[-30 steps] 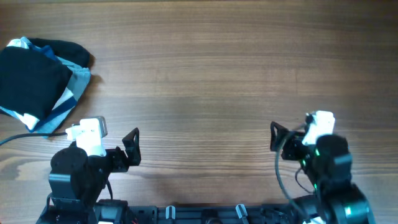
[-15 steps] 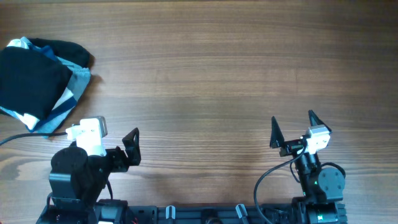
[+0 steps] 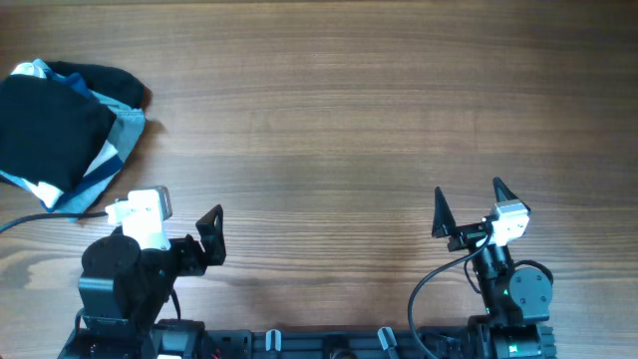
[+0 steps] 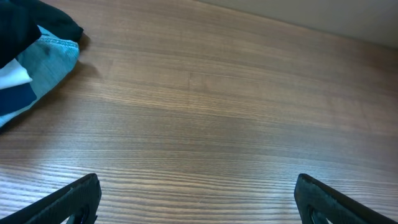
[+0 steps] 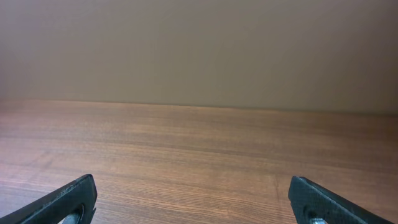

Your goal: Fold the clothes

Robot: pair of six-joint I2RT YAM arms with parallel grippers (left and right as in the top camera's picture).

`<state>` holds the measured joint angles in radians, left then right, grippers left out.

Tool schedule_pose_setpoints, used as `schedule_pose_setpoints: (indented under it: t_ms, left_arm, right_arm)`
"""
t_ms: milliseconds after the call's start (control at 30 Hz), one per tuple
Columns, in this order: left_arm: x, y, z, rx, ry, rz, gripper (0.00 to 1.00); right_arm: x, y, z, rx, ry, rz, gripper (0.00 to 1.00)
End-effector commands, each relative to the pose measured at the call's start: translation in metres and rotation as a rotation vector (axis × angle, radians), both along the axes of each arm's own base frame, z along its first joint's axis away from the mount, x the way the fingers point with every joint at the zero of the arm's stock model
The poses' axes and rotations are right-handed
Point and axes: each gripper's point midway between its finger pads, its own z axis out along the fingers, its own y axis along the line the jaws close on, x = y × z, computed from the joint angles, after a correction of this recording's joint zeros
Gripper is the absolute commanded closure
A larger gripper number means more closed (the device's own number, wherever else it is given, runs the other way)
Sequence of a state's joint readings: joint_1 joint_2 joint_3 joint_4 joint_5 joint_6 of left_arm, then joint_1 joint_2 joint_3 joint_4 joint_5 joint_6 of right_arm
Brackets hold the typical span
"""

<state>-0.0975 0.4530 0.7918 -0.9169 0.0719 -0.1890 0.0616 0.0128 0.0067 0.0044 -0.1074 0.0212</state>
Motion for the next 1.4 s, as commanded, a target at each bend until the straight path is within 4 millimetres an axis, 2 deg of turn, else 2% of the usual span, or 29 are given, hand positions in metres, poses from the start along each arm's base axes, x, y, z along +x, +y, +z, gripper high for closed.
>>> schedule_pose_setpoints:
  t_ms: [0,267,367,467,567,633,733,900,1000,1367]
  left_arm:
    - [0.000,0.001,-0.001,-0.002,0.000,0.010,0.00]
    - [-0.004,0.002,0.000,-0.001,-0.012,0.010,0.00]
    - [-0.014,0.010,-0.010,0.000,-0.008,0.048,0.00]
    - [-0.015,0.014,-0.030,-0.002,-0.042,0.072,0.00]
    - [0.006,0.017,-0.056,-0.011,-0.184,0.091,0.00]
    - [0.017,0.017,-0.064,-0.017,-0.270,0.090,0.00]
    - [0.030,0.017,-0.069,-0.022,-0.368,0.090,0.00]
    - [0.047,0.022,-0.061,-0.016,-0.535,0.116,0.00]
    - [0.049,0.022,-0.076,-0.015,-0.506,0.115,0.00]
    - [0.049,0.020,-0.076,-0.025,-0.504,0.107,0.00]
  right_arm:
    - [0.000,-0.003,0.002,0.011,-0.007,-0.014,0.00]
    - [0.000,-0.003,0.002,0.011,-0.007,-0.014,0.00]
    - [0.000,-0.003,0.002,0.011,-0.007,-0.014,0.00]
    - [0.000,-0.003,0.002,0.011,-0.007,-0.014,0.00]
    - [0.000,-0.003,0.002,0.011,-0.007,-0.014,0.00]
    - [0.000,-0.003,0.002,0.011,-0.007,-0.014,0.00]
    - [0.000,-0.003,0.002,0.011,-0.007,-0.014,0.00]
    - [0.000,-0.003,0.002,0.011,-0.007,-0.014,0.00]
    - [0.000,-0.003,0.002,0.011,-0.007,-0.014,0.00]
    - [0.000,-0.003,0.002,0.011,-0.007,-0.014,0.00]
